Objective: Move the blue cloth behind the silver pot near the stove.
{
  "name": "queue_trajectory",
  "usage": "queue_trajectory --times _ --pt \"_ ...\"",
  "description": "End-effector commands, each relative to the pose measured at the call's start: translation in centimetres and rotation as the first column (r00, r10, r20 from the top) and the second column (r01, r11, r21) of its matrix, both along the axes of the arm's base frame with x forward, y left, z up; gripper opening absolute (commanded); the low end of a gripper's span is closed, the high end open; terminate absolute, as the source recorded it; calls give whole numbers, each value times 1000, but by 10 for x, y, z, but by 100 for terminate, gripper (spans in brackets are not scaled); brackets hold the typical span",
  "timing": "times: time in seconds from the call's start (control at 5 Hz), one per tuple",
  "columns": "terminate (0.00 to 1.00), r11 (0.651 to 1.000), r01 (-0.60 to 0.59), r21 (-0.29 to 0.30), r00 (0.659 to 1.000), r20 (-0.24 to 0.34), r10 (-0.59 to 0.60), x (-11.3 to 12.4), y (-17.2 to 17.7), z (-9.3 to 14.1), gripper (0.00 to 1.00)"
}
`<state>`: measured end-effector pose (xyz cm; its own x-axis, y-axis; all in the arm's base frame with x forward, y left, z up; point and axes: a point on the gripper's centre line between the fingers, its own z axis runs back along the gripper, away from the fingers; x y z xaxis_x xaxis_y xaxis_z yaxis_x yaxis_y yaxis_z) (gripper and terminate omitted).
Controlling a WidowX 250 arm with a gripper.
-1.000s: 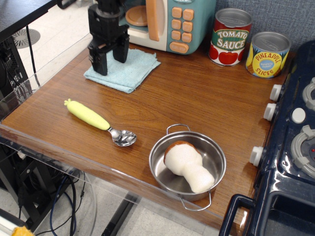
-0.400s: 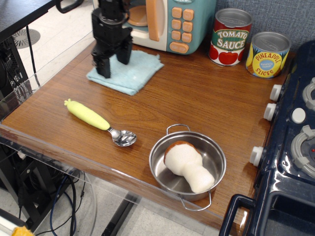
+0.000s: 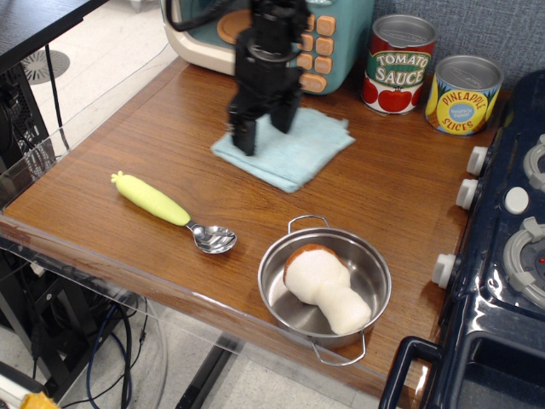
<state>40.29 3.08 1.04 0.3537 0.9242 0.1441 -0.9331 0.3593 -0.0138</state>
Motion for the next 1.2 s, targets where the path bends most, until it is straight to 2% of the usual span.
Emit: queue_trajectory --times 0.0,0.2,0.6,1.0 --pt "0 974 224 17 974 8 -225 -11 -90 9 100" --pt "0 961 274 36 962 8 -274 -12 -103 10 100" --pt "0 968 245 48 969 30 -246 -7 -94 26 100" --pt "0 974 221 52 970 91 -226 -9 -91 71 100"
